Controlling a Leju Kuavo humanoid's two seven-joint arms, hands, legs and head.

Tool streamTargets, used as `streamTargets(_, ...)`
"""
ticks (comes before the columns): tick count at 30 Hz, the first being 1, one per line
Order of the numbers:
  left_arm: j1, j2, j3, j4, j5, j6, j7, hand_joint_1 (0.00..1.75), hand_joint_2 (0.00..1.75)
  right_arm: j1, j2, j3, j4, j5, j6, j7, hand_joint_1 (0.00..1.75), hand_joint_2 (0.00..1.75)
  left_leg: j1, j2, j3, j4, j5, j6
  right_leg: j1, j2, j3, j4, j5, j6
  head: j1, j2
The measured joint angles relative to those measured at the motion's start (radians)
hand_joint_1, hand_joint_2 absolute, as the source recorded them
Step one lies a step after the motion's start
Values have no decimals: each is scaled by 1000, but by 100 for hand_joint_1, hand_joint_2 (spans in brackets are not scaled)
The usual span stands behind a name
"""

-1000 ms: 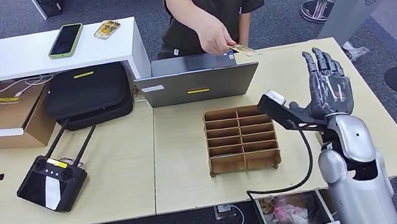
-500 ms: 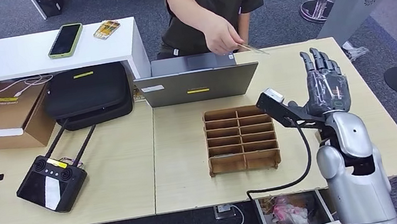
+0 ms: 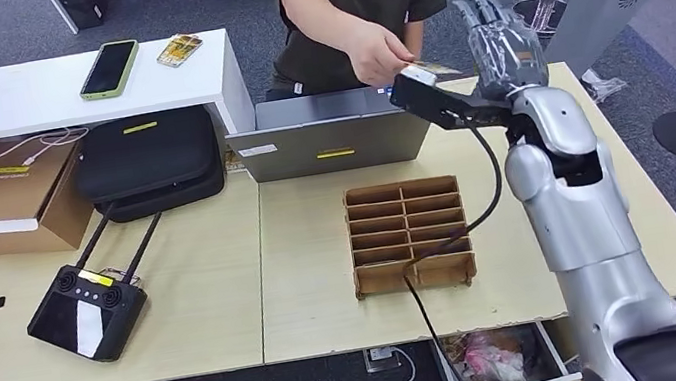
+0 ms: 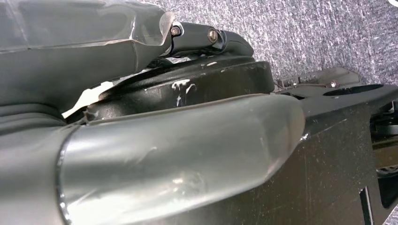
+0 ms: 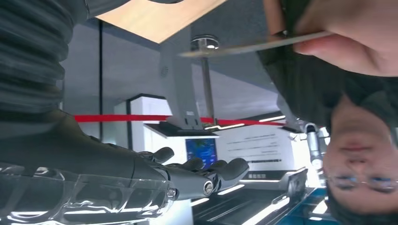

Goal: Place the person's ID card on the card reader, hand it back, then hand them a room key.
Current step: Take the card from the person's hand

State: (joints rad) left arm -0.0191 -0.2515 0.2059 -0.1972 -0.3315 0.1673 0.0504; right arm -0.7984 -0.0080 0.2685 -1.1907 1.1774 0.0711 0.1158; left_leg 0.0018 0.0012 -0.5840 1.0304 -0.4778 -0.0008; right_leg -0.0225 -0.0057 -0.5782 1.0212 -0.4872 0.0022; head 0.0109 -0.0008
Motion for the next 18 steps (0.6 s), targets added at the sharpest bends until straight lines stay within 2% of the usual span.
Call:
streamTargets(4, 0, 0, -6, 0, -9, -3, 9, 0, 0, -109, 28, 35, 165, -17, -35, -17, 0, 175, 0, -3, -1, 0, 1, 0, 0, -3, 0, 0, 0, 0, 0, 0)
streamTargets(8, -2, 0, -15, 0, -21, 2, 24, 0, 0, -187, 70, 49, 274, -36, -147, -43, 0, 175, 0, -2, -2, 0, 1, 0, 0, -1, -2, 2, 0, 0, 0, 0)
streamTargets(12, -6, 0, -17, 0, -15, 1, 35, 0, 0, -286, 123, 75, 336, -27, -125, -43, 0, 175, 0, 0, -2, 0, 1, 0, 0, 1, -3, 1, 0, 0, 0, 0)
streamTargets(18, -6, 0, -17, 0, -11, 2, 35, 0, 0, -333, 159, 102, 375, -26, -120, -43, 0, 175, 1, -1, -2, 0, 1, -1, 0, 0, -3, 2, 0, 0, 0, 0)
